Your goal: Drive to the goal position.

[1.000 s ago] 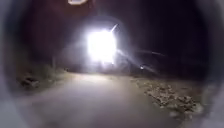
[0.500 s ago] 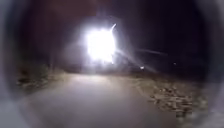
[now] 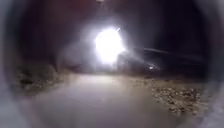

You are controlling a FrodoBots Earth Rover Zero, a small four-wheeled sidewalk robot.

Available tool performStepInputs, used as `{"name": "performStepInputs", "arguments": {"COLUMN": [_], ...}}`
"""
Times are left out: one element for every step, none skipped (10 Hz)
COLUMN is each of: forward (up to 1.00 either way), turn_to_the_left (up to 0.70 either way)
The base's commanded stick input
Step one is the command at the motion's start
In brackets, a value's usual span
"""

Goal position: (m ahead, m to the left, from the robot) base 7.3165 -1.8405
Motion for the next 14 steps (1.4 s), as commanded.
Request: {"name": "performStepInputs", "arguments": {"forward": [1.00, 1.00, 1.00, 1.00, 1.00, 1.00, 1.00, 1.00, 1.00, 1.00, 1.00, 1.00, 1.00, 1.00], "turn_to_the_left": [0.00, 0.00, 0.00, 0.00, 0.00, 0.00, 0.00, 0.00, 0.00, 0.00, 0.00, 0.00, 0.00, 0.00]}}
